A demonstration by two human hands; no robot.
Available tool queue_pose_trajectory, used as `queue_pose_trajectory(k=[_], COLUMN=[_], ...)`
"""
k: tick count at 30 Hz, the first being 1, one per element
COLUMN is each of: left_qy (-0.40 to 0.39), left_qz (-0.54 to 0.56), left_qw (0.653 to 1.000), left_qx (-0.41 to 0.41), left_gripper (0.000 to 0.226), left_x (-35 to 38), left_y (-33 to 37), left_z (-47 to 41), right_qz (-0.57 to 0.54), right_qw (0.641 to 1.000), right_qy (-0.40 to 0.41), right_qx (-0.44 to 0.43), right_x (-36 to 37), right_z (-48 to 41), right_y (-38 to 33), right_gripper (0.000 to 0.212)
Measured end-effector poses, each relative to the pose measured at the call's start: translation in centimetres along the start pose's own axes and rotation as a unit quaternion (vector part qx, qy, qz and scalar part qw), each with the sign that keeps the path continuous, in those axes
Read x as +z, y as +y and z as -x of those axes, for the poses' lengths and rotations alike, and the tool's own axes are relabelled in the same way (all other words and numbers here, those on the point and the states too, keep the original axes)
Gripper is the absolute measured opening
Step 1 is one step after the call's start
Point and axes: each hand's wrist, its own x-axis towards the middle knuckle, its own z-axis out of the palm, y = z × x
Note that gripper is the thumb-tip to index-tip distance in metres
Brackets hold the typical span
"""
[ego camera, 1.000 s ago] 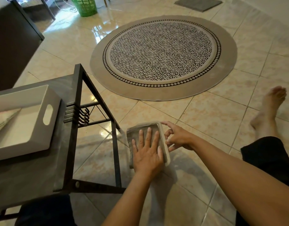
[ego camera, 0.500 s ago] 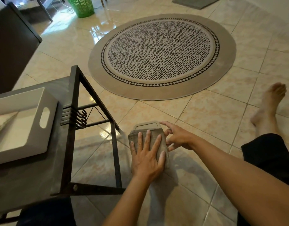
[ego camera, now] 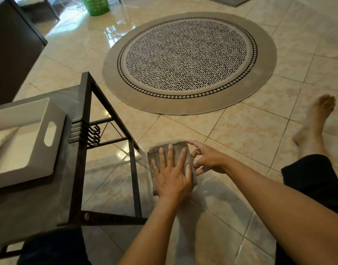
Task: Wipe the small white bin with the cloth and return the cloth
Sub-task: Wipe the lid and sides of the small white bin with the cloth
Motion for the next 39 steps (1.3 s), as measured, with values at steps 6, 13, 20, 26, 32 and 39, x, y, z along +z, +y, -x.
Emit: queue_pose_trajectory(k=[6, 13, 20, 26, 32, 39], left_qy=[0.001, -0.008, -0.004, 0.004, -0.001, 0.003], left_qz=[0.0, 0.001, 0.003, 0.011, 0.005, 0.022], left_qw=[1.0, 1.0, 1.0, 1.0, 1.0, 0.999], left_qx=[0.001, -0.007, -0.001, -0.01, 0.007, -0.038], left_gripper=[0.061, 0.064, 0.062, 0.061, 0.059, 0.064], left_x=[0.8, -0.5, 0.5, -0.1, 0.3, -0.1], left_y=[1.0, -0.3, 1.2, 0.3, 1.5, 0.4], left_z=[1.9, 0.0, 1.1, 0.6, 0.2, -0.1], right_qz=[-0.003, -0.011, 0.003, 0.003, -0.007, -0.007], right_qw=[1.0, 1.0, 1.0, 1.0, 1.0, 1.0], right_qy=[0.0, 0.004, -0.002, 0.007, -0.005, 0.005], right_qx=[0.0, -0.002, -0.001, -0.005, -0.003, -0.006], right_x=[-0.1, -0.1, -0.1, 0.1, 0.0, 0.0], right_z=[-0.1, 0.0, -0.3, -0.1, -0.2, -0.3], right_y=[0.0, 0.2, 0.1, 0.1, 0.1, 0.3], right_gripper=[0.095, 0.09, 0.093, 0.091, 0.092, 0.09])
